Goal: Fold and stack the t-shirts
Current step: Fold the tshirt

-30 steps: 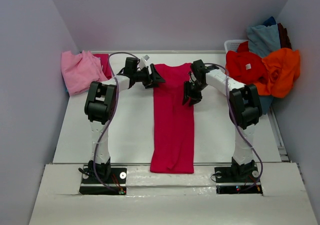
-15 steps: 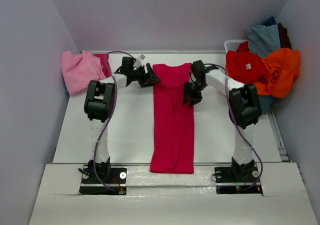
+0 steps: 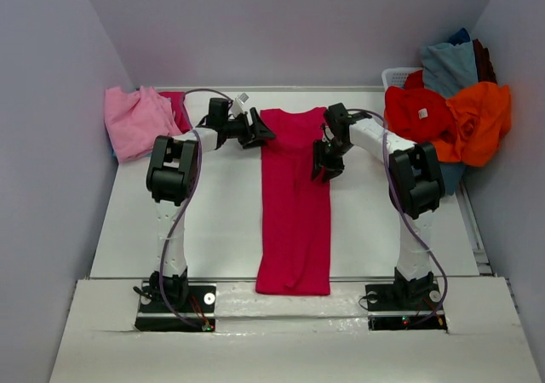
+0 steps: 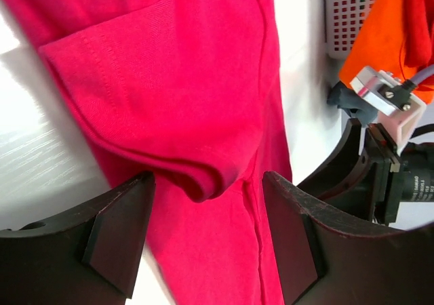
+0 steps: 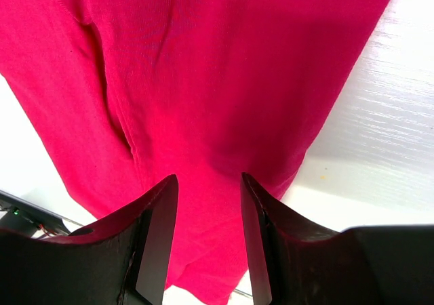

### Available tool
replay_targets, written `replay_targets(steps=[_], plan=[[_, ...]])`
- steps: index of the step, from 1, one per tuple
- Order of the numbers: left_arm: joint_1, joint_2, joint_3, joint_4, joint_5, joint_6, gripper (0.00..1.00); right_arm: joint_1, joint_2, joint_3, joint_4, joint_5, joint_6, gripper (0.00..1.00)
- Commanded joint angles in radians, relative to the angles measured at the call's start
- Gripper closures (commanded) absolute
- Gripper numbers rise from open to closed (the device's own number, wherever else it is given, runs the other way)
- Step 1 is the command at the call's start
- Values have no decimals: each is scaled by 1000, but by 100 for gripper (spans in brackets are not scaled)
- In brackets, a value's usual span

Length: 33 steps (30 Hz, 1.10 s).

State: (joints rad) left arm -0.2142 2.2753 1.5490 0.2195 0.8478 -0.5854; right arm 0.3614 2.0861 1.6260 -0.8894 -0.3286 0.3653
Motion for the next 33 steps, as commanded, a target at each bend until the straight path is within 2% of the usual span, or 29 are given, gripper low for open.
replay_targets(steps=[1,7,16,23,33], plan=[[-1,-23,19,99,56,-13,25,-2,-3,11,0,10,-8,52],[-1,-16,30,89,65,-7,25,-2,-6,0,9,7,-6,52],[-21,0,-7,253,119,-83,24,-2,-20,-17,12,6,-6,53],[-40,-20,-36,212,116,-70,27,-2,-34,-35,26,7,-3,53],[-40,-141,-217,118,63,-7,29,-2,-44,-55,49,-7,9,53]])
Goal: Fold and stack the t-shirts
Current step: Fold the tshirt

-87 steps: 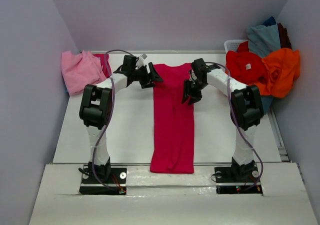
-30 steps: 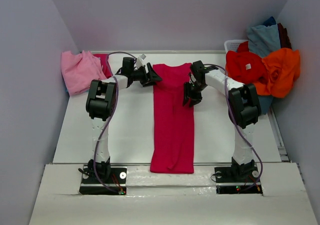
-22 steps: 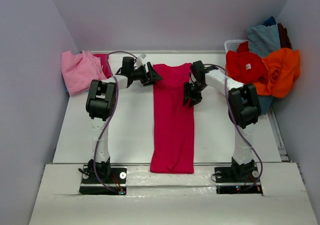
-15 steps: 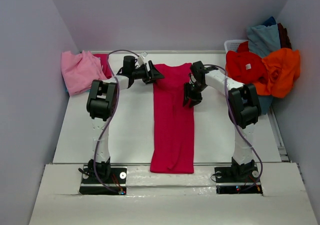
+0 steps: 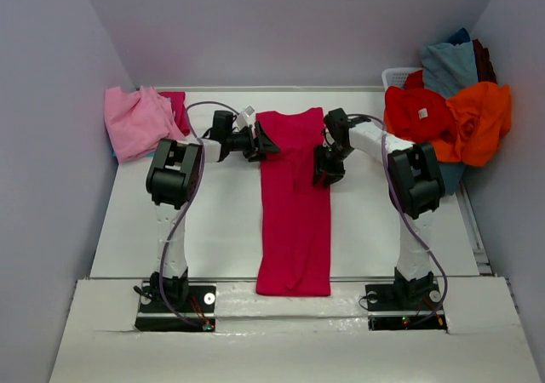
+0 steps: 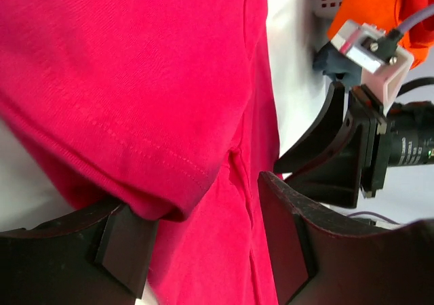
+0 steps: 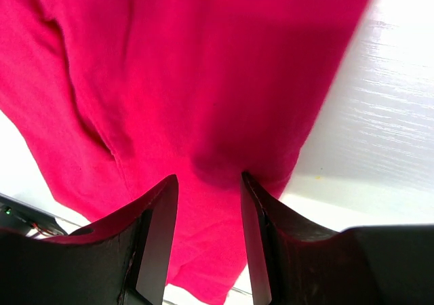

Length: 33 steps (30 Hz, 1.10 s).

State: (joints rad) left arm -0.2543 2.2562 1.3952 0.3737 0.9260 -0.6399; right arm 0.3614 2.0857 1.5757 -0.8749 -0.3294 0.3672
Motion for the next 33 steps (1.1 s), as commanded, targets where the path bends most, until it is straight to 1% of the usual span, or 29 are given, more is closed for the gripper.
replay_targets(steps=[1,8,11,12,15,25,28,33], plan=[[0,-127,-67,-48,-25,68,29,-2,-47,-16,42,-10,13,53],[0,-159,-64,-110,-46,97,30,-2,-67,-60,71,-20,26,53],[0,-147,-7,-173,-49,108,30,-2,-78,-77,77,-19,29,53],[0,-139,19,-189,-49,111,32,-2,-81,-79,79,-19,30,53],[0,-138,37,-211,-27,97,35,-2,-90,-89,83,-16,33,53],[0,-147,100,-259,5,56,38,-2,-99,-111,102,-23,44,53],[0,-149,114,-266,25,29,42,-2,-105,-114,103,-19,45,53],[0,-165,125,-262,43,-23,46,-2,-111,-126,112,-19,50,53]])
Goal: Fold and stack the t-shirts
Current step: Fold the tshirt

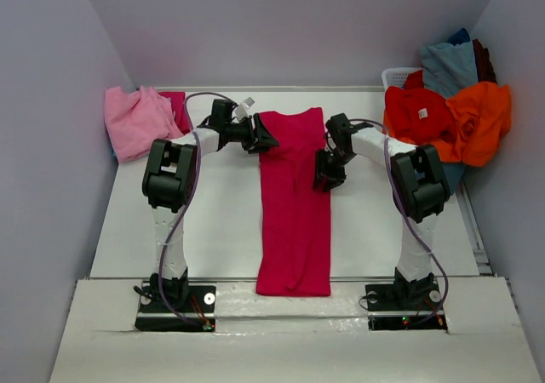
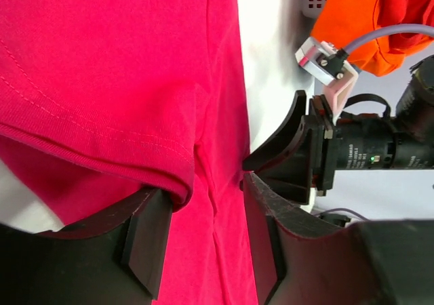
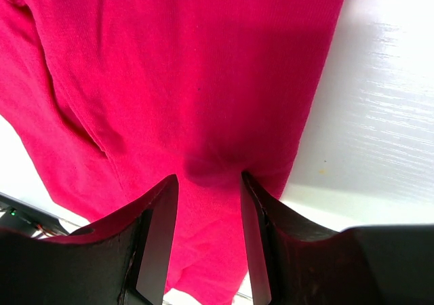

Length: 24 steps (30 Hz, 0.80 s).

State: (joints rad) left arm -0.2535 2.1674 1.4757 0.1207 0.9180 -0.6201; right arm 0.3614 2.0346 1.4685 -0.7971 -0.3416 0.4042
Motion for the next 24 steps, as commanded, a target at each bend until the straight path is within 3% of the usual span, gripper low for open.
replay_targets(steps=[1,8,24], plan=[[-1,-78,54,-25,51,-44,46,-2,-60,-23,36,-8,13,53],[8,-106,45,-81,48,-67,53,-2,-60,-31,45,-11,19,53],[8,-225,-114,-188,-14,-30,55,-2,-53,-39,59,-17,30,53]])
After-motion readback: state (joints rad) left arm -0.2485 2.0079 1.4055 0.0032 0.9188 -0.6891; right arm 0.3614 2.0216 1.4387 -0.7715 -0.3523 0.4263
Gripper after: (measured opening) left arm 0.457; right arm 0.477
